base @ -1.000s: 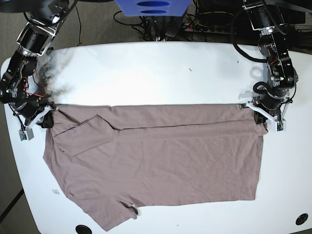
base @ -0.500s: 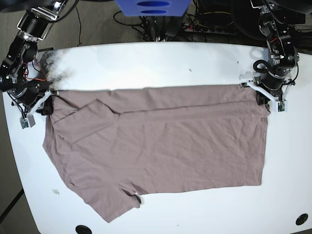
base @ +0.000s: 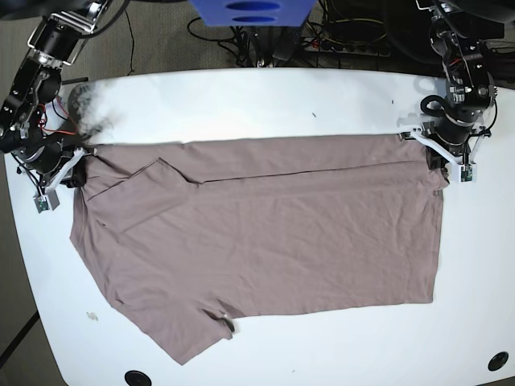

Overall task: Fold the T-shirt properly
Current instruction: 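Drag the folded shirt toward the robot base with both grippers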

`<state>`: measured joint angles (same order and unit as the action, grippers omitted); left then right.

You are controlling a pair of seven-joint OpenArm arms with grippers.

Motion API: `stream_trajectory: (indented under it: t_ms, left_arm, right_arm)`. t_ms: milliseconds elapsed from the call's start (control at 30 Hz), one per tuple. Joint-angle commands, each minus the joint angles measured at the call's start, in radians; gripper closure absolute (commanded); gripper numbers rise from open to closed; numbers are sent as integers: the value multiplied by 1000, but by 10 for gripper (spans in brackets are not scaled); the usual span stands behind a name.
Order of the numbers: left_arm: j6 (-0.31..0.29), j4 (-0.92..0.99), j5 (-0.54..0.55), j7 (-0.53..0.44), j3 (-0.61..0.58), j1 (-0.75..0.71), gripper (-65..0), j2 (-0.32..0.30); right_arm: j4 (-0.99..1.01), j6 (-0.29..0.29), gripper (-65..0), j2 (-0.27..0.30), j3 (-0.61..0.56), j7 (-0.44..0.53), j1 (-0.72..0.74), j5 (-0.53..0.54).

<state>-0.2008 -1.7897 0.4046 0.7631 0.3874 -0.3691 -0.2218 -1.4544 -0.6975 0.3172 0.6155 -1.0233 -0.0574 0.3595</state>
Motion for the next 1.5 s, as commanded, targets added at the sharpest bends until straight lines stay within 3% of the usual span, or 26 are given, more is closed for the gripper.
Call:
stream_trajectory:
  t_ms: [0,467,800,1467]
  left_arm:
    - [4,-31,6,-17,5,-12,-5,-13]
    - [4,-60,7,14,8,56,-6,-10]
    - [0,-125,1,-11,5,-137,-2,-12]
    - [1,-131,2,-31,18,-270,-5,-10]
  right_arm:
    - [-55,-1,0,20,8,-12,-24,-15]
    - [-127,-1,-4,9,63,-21,19,-9]
    - [-194,-1,-1,-69,167,-14,-153,-17]
    - [-183,-1,-3,-76,173,-21,-294,-6]
